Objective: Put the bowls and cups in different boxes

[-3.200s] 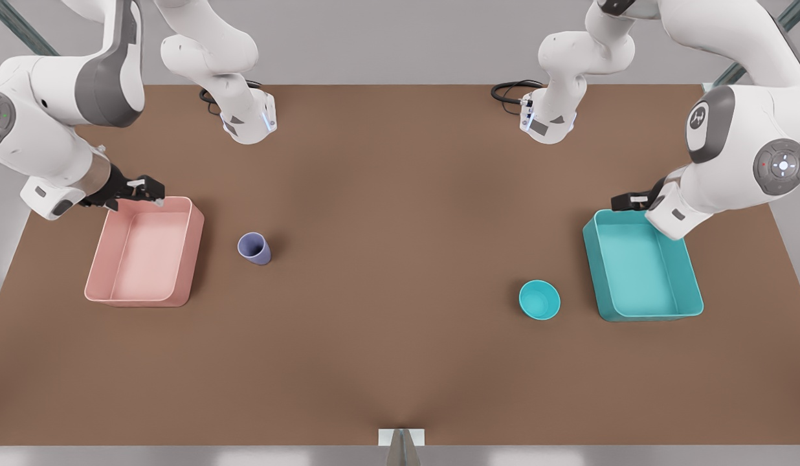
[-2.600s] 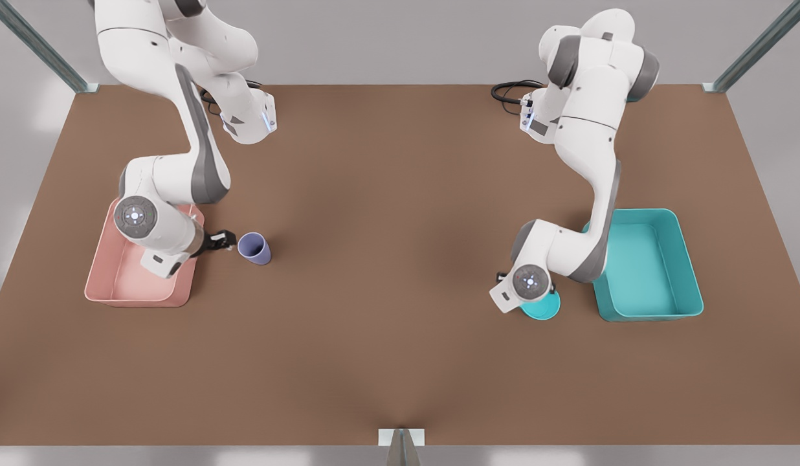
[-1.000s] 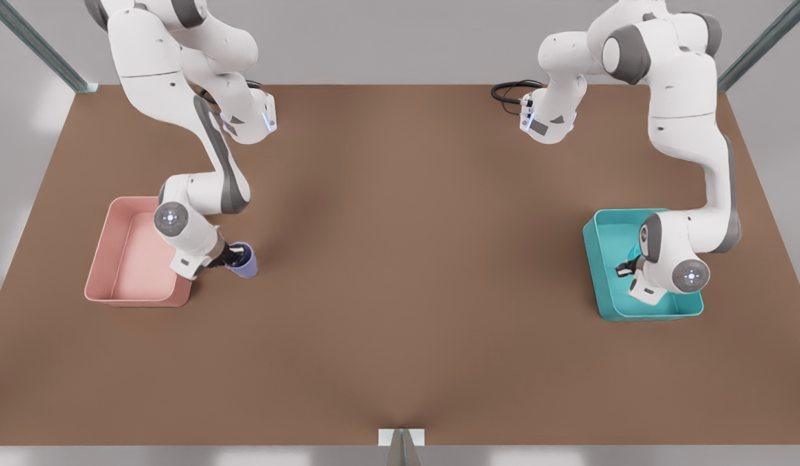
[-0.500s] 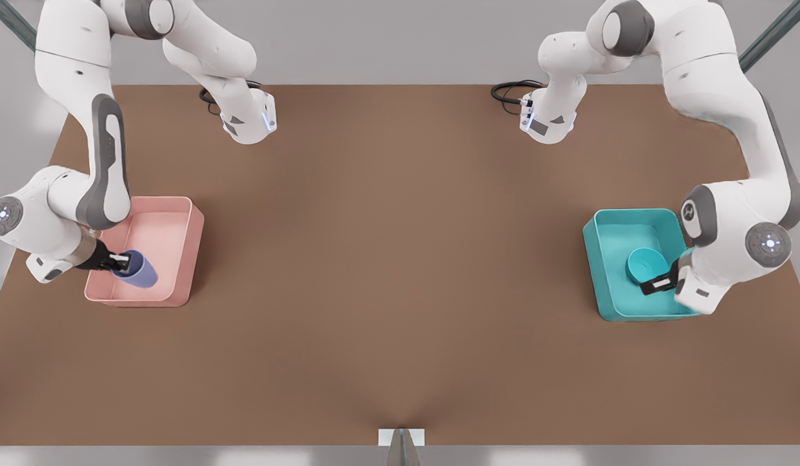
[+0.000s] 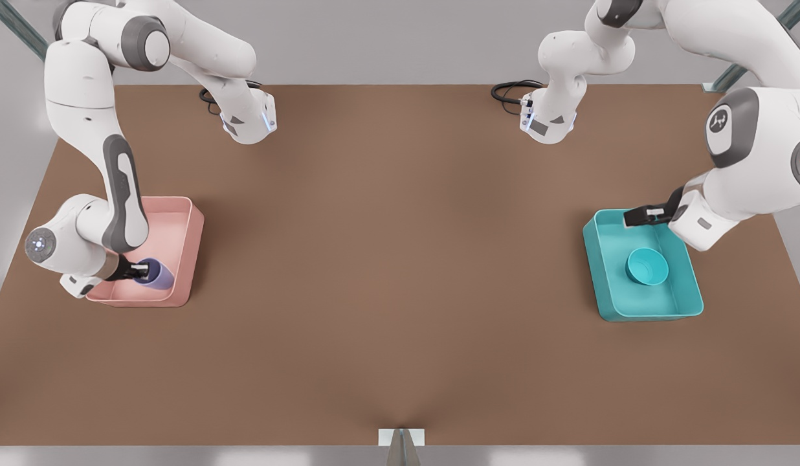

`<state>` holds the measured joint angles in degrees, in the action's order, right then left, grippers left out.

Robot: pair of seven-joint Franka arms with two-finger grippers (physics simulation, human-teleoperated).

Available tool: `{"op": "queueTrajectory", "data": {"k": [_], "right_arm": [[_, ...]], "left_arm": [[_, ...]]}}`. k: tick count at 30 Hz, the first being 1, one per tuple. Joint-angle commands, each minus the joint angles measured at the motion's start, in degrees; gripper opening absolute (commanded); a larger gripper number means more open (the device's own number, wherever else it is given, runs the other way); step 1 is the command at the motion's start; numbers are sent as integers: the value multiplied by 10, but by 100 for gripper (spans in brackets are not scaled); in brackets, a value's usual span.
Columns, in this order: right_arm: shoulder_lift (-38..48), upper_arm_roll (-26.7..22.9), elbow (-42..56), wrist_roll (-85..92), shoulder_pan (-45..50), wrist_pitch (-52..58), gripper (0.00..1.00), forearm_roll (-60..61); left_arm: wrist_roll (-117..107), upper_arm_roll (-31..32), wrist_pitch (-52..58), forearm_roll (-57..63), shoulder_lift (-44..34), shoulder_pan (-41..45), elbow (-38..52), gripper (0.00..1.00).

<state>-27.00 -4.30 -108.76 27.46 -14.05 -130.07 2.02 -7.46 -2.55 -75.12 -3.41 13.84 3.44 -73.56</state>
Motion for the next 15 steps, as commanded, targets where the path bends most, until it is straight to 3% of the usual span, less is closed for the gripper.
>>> {"op": "queueTrajectory", "data": {"k": [1, 2, 3, 9, 15], "right_arm": [[-2, 0, -1, 55, 1, -18, 40, -1], [-5, 0, -1, 54, 1, -18, 91, 0], [-9, 0, 0, 55, 1, -18, 100, -1], [-2, 2, 3, 53, 1, -8, 100, 0], [114, 7, 21, 46, 25, 116, 100, 0]], "left_arm": [[37, 0, 28, -1, 0, -1, 1, 100], [37, -1, 27, -1, 0, -2, 0, 100], [37, -1, 26, -1, 0, -2, 0, 100], [38, -2, 27, -1, 0, -9, 0, 100], [60, -2, 27, -2, 1, -18, 0, 100]]}}
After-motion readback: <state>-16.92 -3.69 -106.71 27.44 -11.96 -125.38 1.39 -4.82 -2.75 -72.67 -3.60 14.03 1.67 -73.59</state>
